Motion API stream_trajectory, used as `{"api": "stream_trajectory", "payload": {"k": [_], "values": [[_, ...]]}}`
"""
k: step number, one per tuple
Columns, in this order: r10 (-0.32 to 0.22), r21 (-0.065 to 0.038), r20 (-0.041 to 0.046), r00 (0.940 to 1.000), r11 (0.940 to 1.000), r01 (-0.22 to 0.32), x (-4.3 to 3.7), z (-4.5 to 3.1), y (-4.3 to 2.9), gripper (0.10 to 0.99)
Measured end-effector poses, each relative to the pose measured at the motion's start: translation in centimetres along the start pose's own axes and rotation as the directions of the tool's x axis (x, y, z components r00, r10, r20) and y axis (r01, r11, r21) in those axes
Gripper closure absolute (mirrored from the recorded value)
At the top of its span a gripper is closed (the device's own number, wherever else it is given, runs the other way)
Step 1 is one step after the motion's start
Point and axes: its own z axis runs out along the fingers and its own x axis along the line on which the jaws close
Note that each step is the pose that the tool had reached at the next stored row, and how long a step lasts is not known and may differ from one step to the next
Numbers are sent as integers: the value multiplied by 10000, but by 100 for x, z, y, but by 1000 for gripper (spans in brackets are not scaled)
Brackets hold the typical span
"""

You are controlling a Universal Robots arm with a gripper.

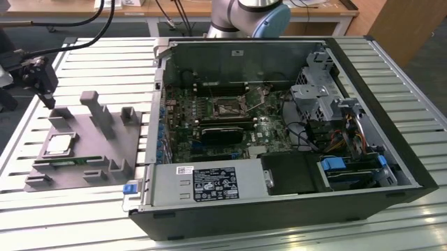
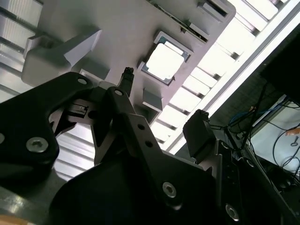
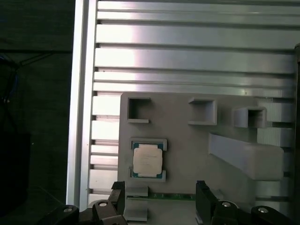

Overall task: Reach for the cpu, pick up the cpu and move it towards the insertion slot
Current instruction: 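Pick up the cpu and move it towards the insertion slot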

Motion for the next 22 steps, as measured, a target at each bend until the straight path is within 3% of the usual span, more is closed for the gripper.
{"api": "stream_trajectory", "payload": {"k": [9,22], "values": [[2,-2,-77,10000,10000,-2,-3,159,-11,380],[-89,0,-82,9999,10000,89,-2,392,-70,380]]}}
